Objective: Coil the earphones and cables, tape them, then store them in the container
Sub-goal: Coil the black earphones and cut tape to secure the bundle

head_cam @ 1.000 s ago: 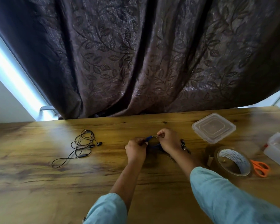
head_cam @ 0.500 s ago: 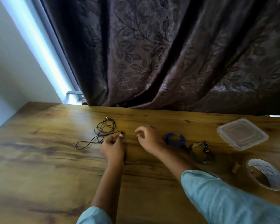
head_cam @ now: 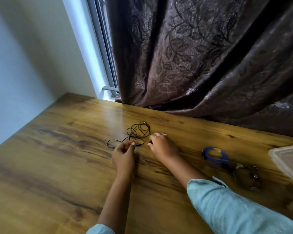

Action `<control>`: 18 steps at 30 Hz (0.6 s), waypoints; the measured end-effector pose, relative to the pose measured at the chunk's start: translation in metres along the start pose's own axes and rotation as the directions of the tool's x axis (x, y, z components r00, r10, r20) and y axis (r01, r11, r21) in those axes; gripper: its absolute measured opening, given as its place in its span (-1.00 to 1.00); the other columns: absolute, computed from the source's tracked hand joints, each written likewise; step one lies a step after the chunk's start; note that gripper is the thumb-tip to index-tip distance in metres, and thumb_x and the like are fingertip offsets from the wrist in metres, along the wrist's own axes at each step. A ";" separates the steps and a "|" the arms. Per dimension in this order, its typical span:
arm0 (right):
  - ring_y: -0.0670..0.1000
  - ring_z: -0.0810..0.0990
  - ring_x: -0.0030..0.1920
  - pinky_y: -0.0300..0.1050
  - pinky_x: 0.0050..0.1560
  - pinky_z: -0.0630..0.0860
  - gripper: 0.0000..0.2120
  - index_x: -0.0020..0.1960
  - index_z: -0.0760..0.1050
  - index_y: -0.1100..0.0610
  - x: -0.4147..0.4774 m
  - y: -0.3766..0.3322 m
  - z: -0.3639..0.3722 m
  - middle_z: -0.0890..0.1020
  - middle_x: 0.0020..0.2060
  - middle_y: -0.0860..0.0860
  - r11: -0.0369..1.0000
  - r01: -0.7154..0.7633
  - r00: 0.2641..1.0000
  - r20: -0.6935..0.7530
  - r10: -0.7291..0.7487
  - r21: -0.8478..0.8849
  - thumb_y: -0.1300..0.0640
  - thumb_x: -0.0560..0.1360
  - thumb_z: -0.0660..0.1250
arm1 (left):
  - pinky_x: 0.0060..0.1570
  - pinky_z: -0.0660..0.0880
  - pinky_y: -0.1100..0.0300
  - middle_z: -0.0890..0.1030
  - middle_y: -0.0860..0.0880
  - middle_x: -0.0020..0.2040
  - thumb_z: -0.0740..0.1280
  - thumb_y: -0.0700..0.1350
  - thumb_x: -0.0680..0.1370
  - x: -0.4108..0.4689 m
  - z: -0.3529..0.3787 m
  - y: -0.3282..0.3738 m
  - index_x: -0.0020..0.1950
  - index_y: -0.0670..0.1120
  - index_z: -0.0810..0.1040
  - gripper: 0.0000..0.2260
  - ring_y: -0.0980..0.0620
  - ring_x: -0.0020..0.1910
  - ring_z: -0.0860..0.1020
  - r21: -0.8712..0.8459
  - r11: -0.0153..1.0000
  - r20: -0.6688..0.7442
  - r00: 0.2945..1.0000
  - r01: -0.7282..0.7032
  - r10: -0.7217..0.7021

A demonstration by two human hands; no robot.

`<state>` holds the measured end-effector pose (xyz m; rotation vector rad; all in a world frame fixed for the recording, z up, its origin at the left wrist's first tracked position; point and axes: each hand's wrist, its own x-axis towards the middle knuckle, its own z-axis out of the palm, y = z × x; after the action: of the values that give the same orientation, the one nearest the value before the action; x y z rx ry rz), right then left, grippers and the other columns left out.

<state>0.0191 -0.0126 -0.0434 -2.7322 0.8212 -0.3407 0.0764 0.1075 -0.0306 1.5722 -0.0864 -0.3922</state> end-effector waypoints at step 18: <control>-0.05 0.57 -0.20 -0.23 -0.16 0.50 -0.77 -0.21 0.57 0.05 -0.110 0.028 -0.133 0.60 -0.24 -0.03 0.447 -0.203 0.928 0.026 0.372 0.871 0.37 0.44 0.34 | 0.12 0.48 0.17 0.59 0.12 0.11 0.37 -0.22 0.47 -0.059 0.047 0.025 0.13 0.15 0.55 -0.67 0.08 0.14 0.52 0.178 0.833 0.744 0.626 -0.524 0.235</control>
<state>-0.1244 0.0023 0.0561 -1.5741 0.8246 -0.6956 0.0112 0.0789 0.0055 1.6431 -1.1575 -0.6359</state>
